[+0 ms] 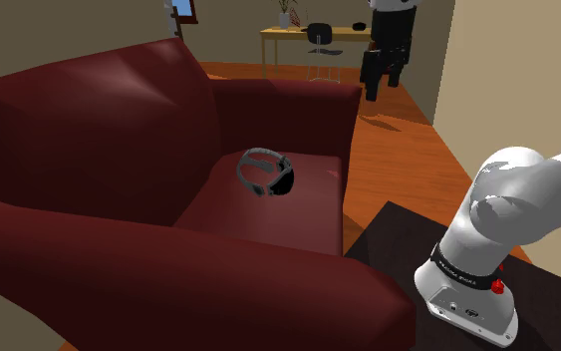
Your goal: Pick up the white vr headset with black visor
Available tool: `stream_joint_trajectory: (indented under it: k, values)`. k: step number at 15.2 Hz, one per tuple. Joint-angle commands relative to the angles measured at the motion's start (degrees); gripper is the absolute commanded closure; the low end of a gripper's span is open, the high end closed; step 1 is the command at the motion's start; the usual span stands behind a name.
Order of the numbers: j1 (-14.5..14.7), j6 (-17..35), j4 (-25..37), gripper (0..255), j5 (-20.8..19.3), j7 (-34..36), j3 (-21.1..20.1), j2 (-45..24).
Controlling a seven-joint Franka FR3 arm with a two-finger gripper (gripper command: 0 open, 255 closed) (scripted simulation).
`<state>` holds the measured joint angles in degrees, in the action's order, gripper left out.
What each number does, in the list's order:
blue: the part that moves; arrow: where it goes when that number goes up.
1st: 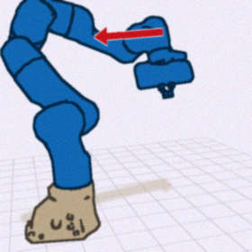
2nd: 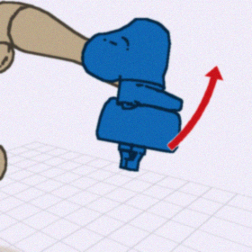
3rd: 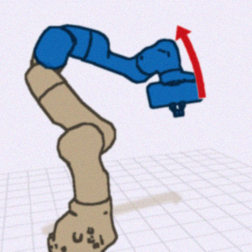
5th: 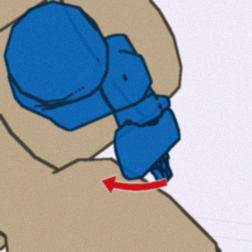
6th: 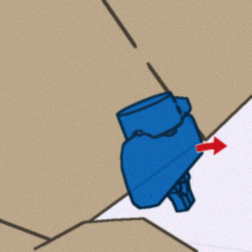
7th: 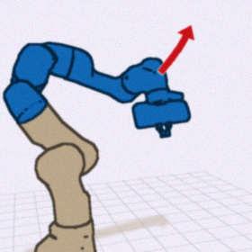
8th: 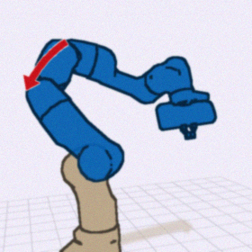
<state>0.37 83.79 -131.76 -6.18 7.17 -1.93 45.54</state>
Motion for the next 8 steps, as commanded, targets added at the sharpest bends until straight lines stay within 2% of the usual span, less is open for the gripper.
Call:
stream_joint_trajectory:
  k: [1, 8]
  values:
    - [0.00, 0.00, 0.00, 0, 0.00, 0.00, 0.00, 0.00]
    - [0.47, 16.84, -6.61, 0, -0.16, 0.36, 0.54, -6.46]
